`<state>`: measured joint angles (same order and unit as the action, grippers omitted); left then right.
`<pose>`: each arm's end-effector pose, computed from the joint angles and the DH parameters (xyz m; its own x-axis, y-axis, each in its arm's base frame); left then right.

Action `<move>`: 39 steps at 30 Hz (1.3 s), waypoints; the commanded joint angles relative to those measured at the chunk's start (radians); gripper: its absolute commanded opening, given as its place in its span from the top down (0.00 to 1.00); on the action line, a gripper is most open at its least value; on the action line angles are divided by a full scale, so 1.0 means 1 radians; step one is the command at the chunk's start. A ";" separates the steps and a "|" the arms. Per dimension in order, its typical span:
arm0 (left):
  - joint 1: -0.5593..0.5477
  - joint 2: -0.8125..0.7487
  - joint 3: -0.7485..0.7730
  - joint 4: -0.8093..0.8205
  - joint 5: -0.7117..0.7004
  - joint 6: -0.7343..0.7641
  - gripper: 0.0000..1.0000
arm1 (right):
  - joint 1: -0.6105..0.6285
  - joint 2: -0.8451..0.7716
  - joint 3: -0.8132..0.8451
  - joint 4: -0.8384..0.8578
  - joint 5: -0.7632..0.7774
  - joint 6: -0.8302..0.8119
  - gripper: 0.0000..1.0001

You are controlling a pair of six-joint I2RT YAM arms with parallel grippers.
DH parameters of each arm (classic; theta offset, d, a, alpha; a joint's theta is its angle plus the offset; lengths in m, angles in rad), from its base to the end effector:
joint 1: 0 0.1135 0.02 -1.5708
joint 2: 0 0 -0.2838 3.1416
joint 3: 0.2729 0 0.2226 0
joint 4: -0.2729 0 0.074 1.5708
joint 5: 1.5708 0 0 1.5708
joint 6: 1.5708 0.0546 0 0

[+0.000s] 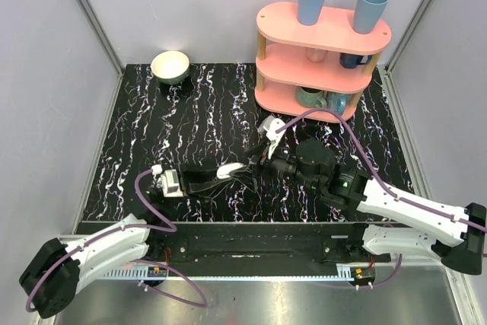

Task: Insert the wireless bluetooth earbuds into the charging case
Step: Open the charging case, then move the left earbud to the center of the board.

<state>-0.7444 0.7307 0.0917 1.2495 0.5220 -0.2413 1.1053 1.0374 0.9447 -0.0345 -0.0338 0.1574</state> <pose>0.0668 -0.0986 0.2928 0.1973 -0.4634 -0.8639 0.9628 0.2575 0.0818 0.0981 0.1994 0.3815 -0.1986 -0.0463 -0.9790 -0.8880 0.4313 0.1597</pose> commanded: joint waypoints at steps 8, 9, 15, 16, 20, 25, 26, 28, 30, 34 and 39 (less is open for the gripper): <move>-0.015 -0.010 0.046 0.232 0.147 -0.030 1.00 | -0.013 0.027 0.051 0.024 0.138 -0.048 0.23; -0.015 -0.011 0.045 0.232 0.147 -0.029 1.00 | -0.015 0.029 0.052 0.025 0.132 -0.048 0.23; -0.015 -0.010 0.031 0.229 0.115 -0.027 1.00 | -0.015 0.027 0.066 0.027 0.104 -0.047 0.23; -0.015 -0.010 0.026 0.229 0.105 -0.026 1.00 | -0.015 0.021 0.072 0.025 0.097 -0.047 0.23; -0.015 -0.013 -0.001 0.232 0.040 -0.021 1.00 | -0.015 0.000 0.080 0.065 0.069 -0.050 0.22; -0.015 -0.019 -0.018 0.229 0.000 -0.024 1.00 | -0.015 -0.016 0.075 0.067 0.055 -0.053 0.21; -0.015 -0.020 -0.023 0.229 -0.014 -0.026 1.00 | -0.015 -0.017 0.075 0.068 0.051 -0.052 0.21; -0.015 -0.022 -0.027 0.229 -0.025 -0.026 1.00 | -0.013 -0.020 0.074 0.068 0.038 -0.050 0.21; -0.015 -0.025 -0.033 0.226 -0.043 -0.021 1.00 | -0.015 -0.025 0.072 0.070 0.037 -0.048 0.21; -0.015 -0.030 -0.038 0.212 -0.062 -0.013 1.00 | -0.015 -0.048 0.069 0.079 0.035 -0.047 0.21; -0.015 -0.036 -0.041 0.202 -0.079 -0.006 1.00 | -0.016 -0.076 0.062 0.077 0.060 -0.045 0.21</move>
<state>-0.7544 0.7078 0.0559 1.2747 0.4789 -0.2604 1.0985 1.0016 0.9779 -0.0181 0.0074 0.1238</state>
